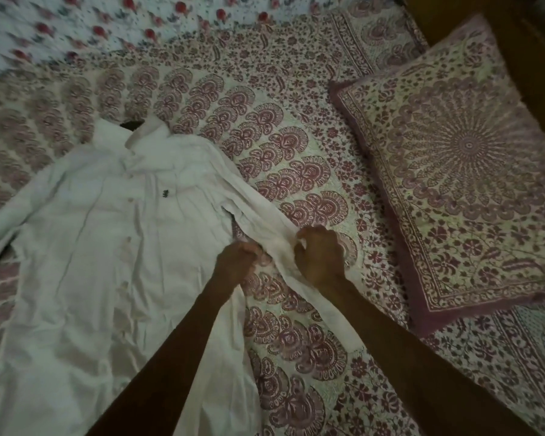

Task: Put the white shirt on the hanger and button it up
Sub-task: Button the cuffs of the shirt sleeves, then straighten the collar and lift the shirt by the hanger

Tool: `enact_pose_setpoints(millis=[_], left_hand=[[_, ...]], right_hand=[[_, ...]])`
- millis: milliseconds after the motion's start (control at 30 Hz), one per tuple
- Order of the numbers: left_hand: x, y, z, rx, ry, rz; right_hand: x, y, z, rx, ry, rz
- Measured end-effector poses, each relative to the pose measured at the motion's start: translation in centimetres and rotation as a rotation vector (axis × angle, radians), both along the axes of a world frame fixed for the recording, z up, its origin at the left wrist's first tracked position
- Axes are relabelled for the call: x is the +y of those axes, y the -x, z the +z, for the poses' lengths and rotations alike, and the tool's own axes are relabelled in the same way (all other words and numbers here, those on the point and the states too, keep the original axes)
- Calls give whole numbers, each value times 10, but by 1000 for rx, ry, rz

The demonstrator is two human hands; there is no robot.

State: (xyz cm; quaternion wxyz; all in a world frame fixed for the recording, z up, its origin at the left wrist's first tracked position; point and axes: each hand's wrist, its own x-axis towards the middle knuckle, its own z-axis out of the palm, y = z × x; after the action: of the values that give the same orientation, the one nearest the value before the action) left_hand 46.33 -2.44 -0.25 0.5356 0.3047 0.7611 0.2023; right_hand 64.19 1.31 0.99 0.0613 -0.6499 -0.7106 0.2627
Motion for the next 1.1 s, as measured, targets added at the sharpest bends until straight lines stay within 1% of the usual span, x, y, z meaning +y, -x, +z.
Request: enact_pose_setpoints(millis=[33, 133, 200, 300, 433, 500, 600, 700, 800, 867, 900, 967, 1000, 1033, 1100], left_hand=[[7, 17, 4, 0, -50, 48], [20, 67, 16, -10, -152, 136], [28, 101, 22, -8, -225, 173], [40, 162, 27, 44, -317, 226], [68, 259, 18, 121, -367, 289], [84, 298, 7, 245, -407, 275], [130, 356, -6, 489, -471, 217], [179, 387, -12, 589, -487, 176], [215, 397, -11, 622, -462, 176], [235, 400, -3, 602, -329, 159], [245, 402, -3, 586, -222, 131], [257, 408, 0, 616, -52, 38], [260, 413, -2, 643, -21, -16], [261, 418, -3, 666, -32, -56], [261, 429, -6, 619, -38, -61]], right_hand=[[10, 17, 5, 45, -12, 11], [29, 65, 16, 180, 41, 35], [40, 99, 21, 217, 89, 62], [53, 161, 27, 247, 126, 146], [80, 256, 24, 291, 139, 175], [94, 292, 22, 314, 134, 137], [131, 352, 8, 319, 84, 38], [170, 385, -7, 256, -9, -77], [201, 402, -16, 184, -109, -126], [219, 412, -25, 158, -146, -118], [228, 418, -29, 130, -130, -103], [247, 429, -36, 58, -16, -71], [254, 433, -37, 23, 43, -64], [261, 436, -39, -7, 77, -58], [269, 437, -41, -66, 57, -52]])
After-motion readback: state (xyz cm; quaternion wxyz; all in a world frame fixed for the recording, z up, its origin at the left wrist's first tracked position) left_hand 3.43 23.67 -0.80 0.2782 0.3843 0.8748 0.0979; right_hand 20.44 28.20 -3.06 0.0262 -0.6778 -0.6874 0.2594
